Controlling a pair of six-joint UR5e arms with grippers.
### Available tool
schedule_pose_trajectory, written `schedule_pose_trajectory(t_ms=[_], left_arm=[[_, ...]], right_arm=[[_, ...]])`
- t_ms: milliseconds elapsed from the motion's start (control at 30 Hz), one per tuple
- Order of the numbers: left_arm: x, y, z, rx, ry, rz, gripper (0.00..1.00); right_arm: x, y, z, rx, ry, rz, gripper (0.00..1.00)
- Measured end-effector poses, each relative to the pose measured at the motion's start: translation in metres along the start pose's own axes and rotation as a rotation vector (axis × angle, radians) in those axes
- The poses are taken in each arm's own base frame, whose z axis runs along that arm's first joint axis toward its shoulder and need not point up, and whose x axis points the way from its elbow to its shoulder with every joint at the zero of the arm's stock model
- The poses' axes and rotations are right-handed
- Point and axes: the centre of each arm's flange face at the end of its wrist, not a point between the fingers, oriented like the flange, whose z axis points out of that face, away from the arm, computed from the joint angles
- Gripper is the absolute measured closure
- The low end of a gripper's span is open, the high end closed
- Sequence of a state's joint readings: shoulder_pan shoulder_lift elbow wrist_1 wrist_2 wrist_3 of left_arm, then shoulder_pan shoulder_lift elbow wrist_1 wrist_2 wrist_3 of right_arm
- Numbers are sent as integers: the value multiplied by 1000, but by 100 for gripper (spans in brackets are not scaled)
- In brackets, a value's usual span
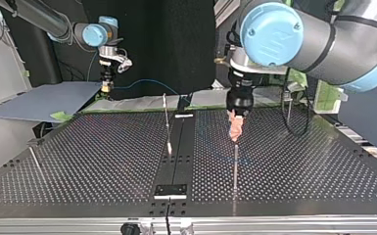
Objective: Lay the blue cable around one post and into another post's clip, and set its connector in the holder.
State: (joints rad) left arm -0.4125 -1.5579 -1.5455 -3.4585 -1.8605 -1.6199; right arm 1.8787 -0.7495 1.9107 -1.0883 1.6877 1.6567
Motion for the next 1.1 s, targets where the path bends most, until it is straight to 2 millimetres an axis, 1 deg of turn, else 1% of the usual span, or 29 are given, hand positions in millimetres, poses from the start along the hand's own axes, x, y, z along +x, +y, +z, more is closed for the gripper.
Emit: schedule_pose_trajectory(t_ms=[100, 400, 467, 700, 767, 867, 900, 1100], left_arm=[[19, -13, 6, 18, 22, -12, 0], [88, -56, 20, 95, 101, -44, 0], [102, -64, 21, 115, 119, -42, 0], [164, -98, 20, 191, 190, -23, 0], [179, -104, 19, 200, 206, -23, 0], [203, -110, 19, 206, 233, -28, 0], [213, -112, 20, 206, 245, -32, 0], [254, -113, 24, 197, 294, -57, 0]], right_arm=[[1, -3, -5, 0, -4, -5, 98], [19, -13, -31, 12, -12, 1, 98], [27, -17, -34, 18, -9, 4, 98], [58, -31, -36, 46, 37, 11, 98], [69, -35, -35, 53, 56, 14, 98], [79, -39, -36, 61, 74, 18, 98], [80, -40, -36, 63, 76, 18, 98], [82, -43, -37, 71, 78, 27, 98]])
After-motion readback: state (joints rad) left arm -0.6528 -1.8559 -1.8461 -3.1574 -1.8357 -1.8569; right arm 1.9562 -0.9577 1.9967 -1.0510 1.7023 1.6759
